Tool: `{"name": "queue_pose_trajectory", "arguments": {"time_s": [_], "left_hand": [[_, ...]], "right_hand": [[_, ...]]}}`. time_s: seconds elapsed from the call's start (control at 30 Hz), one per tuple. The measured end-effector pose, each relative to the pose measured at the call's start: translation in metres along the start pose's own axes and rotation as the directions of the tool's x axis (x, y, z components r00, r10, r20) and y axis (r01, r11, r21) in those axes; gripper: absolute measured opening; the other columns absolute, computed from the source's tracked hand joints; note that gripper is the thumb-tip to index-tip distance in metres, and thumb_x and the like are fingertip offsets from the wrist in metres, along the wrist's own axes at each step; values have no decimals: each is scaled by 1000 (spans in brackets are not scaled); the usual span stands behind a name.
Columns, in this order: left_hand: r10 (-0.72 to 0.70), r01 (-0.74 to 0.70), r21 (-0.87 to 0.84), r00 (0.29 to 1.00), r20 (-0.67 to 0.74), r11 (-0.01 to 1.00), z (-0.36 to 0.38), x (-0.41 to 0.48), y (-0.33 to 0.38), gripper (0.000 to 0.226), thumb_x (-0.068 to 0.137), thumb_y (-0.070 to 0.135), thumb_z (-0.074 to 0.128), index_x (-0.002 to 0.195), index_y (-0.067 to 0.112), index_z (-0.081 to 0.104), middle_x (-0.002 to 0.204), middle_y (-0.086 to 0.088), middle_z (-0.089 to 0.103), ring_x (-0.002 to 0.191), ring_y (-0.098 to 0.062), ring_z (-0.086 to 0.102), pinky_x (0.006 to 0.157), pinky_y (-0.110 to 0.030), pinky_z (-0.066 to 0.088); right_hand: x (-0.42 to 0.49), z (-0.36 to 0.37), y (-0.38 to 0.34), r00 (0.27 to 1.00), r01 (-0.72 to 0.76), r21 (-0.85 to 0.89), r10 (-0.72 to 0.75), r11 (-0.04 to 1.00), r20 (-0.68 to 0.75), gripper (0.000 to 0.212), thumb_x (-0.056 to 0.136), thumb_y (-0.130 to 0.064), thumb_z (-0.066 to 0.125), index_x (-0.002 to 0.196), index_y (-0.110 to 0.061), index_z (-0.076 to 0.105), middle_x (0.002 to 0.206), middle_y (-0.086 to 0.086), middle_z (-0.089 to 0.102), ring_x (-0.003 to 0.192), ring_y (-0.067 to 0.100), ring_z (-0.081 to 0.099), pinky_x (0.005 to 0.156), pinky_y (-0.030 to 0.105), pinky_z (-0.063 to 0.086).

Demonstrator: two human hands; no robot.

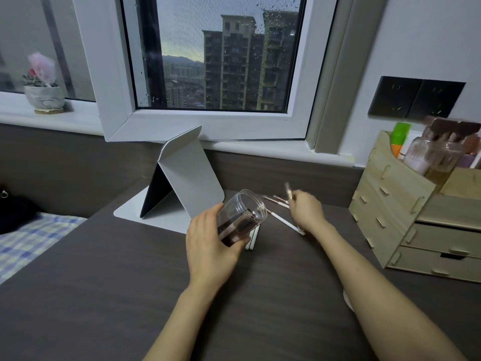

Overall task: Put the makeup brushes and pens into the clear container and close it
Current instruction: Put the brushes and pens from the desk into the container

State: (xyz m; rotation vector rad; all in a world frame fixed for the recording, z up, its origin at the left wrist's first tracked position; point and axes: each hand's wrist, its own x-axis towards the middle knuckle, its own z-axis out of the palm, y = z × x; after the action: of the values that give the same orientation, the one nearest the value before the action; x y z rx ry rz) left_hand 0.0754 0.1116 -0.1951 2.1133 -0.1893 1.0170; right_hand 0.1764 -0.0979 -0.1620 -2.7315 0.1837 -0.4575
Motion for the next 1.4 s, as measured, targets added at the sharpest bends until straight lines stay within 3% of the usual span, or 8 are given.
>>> {"name": "queue_pose_trajectory", "arguments": {"time_s": [0.07,0.13,0.23,0.6,0.87,1.03,1.2,1.4], "left_hand": [[-4,3,2,1000,3,1000,0,0,0,75,51,26,86,117,13,52,106,-5,62,97,-27,52,82,-37,42],[-4,4,2,1000,10,1000,1,0,1,74,51,25,86,116,13,53,105,-5,61,97,-27,52,82,-39,43],[13,-13,8,1000,23,1000,0,-1,3,73,51,25,86,115,14,53,104,-5,61,96,-26,52,81,-38,43],[66,-67,9,996,64,998,-1,-4,7,72,50,24,85,114,12,53,104,-7,62,96,-28,54,81,-37,42],[10,-10,18,1000,16,1000,0,-1,2,73,50,23,86,114,11,53,104,-8,62,95,-29,52,80,-34,38],[-71,71,-3,997,-37,997,-3,2,-1,74,51,22,87,116,9,53,108,-7,62,100,-29,50,84,-34,37],[-131,130,-23,989,-61,991,-3,3,-4,76,51,26,87,117,11,53,111,-6,61,106,-27,50,88,-38,40],[-126,124,-32,989,-73,992,-4,3,-3,76,52,27,87,118,11,53,111,-6,62,105,-25,50,88,-36,39]], "right_hand": [[-11,-23,-13,987,-7,451,79,893,-141,30,88,-10,52,117,-5,54,85,13,63,74,27,63,75,41,52],[-34,-52,-31,979,87,842,110,532,-170,39,86,0,55,121,-11,44,72,6,58,50,13,59,52,33,56],[-68,-79,-53,974,218,952,10,215,-225,57,86,9,55,121,-30,33,70,9,60,48,11,62,48,25,56],[-109,-36,-64,947,321,632,-224,705,-232,33,77,-29,67,110,-24,65,76,-12,64,63,-2,51,72,21,42],[-83,-27,-38,976,161,791,22,590,-216,19,96,-12,47,93,-16,65,70,-5,66,65,-7,60,67,17,45],[-50,7,-12,993,39,130,-24,991,-113,26,91,-19,48,79,-7,67,89,17,70,93,36,61,70,35,42],[-28,33,-12,988,147,-299,-123,943,98,33,97,-24,40,118,-6,59,127,12,56,120,32,45,90,36,41],[-22,38,-10,981,193,-484,-152,853,125,32,91,1,40,118,0,57,127,17,53,117,32,51,89,38,47]]}}
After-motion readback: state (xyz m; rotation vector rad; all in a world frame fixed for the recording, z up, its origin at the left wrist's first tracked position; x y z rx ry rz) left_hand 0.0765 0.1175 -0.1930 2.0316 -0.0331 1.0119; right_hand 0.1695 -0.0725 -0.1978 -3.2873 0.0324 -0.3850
